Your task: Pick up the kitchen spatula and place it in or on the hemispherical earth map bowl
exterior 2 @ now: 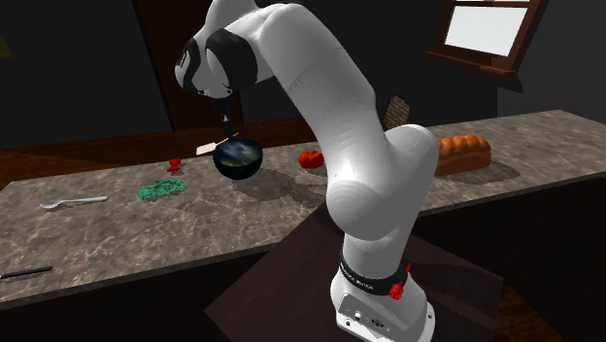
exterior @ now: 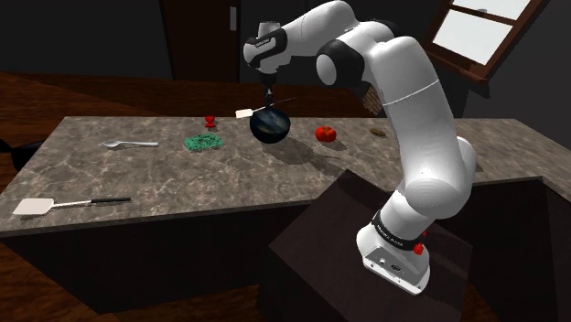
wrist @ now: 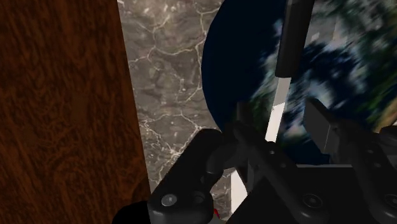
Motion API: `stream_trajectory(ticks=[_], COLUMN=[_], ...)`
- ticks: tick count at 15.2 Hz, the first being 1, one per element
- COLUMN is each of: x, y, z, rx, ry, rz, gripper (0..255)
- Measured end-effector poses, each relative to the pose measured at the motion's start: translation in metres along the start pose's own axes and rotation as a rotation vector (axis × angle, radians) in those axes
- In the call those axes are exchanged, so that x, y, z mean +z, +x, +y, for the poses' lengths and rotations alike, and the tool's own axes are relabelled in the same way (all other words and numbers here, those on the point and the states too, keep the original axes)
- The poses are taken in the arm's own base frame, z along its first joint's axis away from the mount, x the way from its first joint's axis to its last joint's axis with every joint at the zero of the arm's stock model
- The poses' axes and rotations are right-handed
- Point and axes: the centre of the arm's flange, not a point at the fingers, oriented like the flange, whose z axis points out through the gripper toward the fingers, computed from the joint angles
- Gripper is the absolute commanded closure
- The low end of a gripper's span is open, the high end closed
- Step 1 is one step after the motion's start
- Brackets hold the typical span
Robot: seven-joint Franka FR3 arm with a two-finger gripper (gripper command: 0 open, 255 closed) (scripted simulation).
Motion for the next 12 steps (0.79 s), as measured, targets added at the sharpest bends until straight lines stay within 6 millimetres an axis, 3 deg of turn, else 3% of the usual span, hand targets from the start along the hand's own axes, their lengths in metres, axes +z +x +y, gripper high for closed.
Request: stream_trajectory(ticks=[5, 9, 12], x=[0.000, -0.039, -0.049], y=[0.000, -0.001, -0.001], z=[0.000, -0.002, 0.000], rx=[0.000, 0.000, 0.000], ry=[0.000, -0.001, -0.001], rz=[0.000, 0.000, 0.000], gripper=[0, 0, 0])
